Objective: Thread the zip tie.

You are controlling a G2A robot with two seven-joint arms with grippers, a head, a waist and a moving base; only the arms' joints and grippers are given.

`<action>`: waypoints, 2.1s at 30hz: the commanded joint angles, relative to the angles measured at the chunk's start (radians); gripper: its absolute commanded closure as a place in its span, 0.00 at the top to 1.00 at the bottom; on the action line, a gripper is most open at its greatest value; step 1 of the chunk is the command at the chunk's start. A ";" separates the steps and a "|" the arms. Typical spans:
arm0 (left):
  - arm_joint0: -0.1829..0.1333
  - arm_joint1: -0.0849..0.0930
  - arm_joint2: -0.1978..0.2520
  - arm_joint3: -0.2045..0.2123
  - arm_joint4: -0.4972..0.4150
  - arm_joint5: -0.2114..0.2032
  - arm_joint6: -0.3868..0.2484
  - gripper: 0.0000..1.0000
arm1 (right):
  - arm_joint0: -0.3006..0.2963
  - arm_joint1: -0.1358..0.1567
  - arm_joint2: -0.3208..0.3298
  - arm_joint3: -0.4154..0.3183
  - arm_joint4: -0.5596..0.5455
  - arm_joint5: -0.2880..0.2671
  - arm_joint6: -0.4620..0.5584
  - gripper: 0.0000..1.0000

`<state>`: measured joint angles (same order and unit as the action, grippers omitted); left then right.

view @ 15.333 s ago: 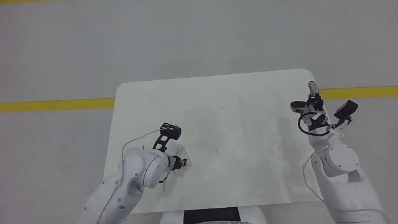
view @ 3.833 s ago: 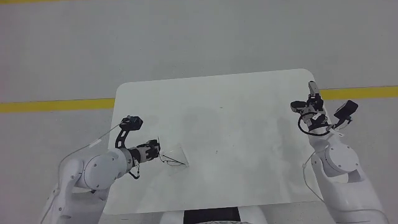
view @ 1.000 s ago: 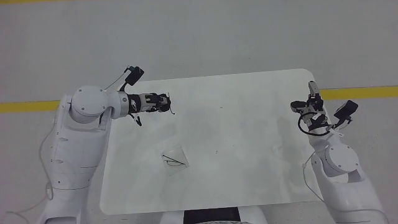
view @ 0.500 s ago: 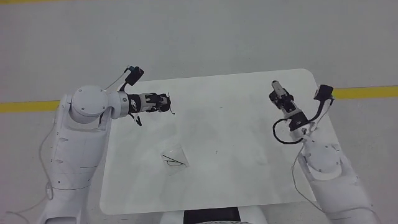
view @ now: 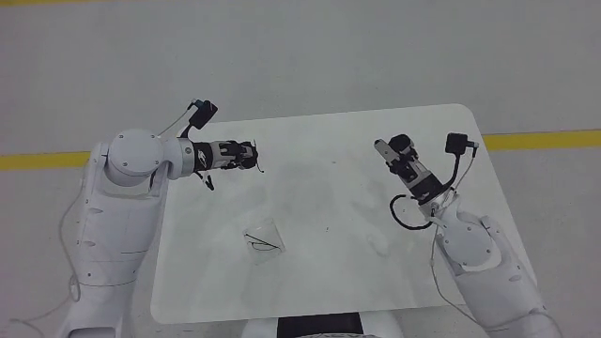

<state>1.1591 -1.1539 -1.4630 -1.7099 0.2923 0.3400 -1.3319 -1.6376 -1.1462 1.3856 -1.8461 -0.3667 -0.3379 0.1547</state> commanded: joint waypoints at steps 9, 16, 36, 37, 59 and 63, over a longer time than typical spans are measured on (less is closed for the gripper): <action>0.000 0.000 0.000 0.000 0.000 0.000 0.000 0.00 | 0.133 0.019 -0.140 -0.047 -0.307 -0.002 0.070 1.00; 0.000 0.000 0.000 0.000 0.000 0.000 0.000 0.00 | 0.216 0.050 -0.315 -0.012 -0.579 -0.002 0.028 1.00; 0.000 0.000 0.000 0.000 0.000 0.000 0.000 0.00 | 0.327 0.084 -0.480 -0.049 -0.874 -0.002 0.042 1.00; 0.000 0.000 0.000 0.000 0.000 0.000 0.000 0.00 | 0.344 0.088 -0.508 -0.048 -0.903 -0.002 0.043 1.00; 0.000 0.000 0.000 0.000 0.000 0.000 0.000 0.00 | 0.545 0.086 -0.701 0.028 -1.083 -0.002 0.049 1.00; 0.000 0.000 0.000 0.000 0.000 0.000 0.000 0.00 | 0.621 0.073 -0.761 0.073 -1.165 -0.002 0.046 1.00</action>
<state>1.1591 -1.1539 -1.4630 -1.7099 0.2923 0.3400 -1.3319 -1.0379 -1.0705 0.6401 -1.7850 -1.5000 -0.3400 0.2050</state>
